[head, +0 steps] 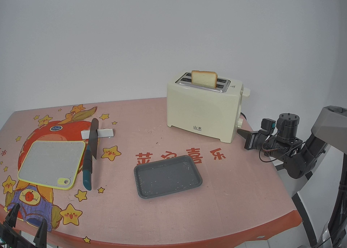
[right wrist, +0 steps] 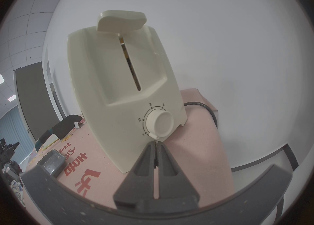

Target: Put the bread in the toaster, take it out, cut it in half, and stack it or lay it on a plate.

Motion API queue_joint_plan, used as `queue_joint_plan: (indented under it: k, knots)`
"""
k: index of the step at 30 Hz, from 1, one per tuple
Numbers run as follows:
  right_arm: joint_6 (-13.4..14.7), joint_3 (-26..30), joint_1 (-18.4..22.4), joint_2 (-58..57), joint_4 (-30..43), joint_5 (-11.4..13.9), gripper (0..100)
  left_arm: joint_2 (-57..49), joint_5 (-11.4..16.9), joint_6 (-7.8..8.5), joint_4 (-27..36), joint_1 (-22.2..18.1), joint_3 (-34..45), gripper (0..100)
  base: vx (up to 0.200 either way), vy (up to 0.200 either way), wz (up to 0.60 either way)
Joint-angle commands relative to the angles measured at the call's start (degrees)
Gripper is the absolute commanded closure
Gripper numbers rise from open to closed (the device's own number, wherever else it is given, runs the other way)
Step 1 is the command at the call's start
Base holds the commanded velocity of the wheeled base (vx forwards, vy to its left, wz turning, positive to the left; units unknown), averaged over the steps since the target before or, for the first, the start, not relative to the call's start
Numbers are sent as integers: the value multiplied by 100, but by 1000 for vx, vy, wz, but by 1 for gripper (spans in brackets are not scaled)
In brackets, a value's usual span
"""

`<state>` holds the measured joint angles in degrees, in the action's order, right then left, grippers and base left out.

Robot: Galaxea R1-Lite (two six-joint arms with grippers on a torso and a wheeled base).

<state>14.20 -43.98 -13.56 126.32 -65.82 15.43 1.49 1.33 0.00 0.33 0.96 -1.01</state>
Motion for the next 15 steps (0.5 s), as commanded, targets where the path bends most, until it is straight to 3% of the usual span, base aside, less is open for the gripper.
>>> queue_joint_plan:
  k: [1,15]
  knots:
    - [4,4,-42,-28,-1,4,100,1,-1,0,2,0,92,0,0,0,0]
    - [4,-14,-33,24,-195,-67,100,1,-1,0,2,9,92,0,0,0,0]
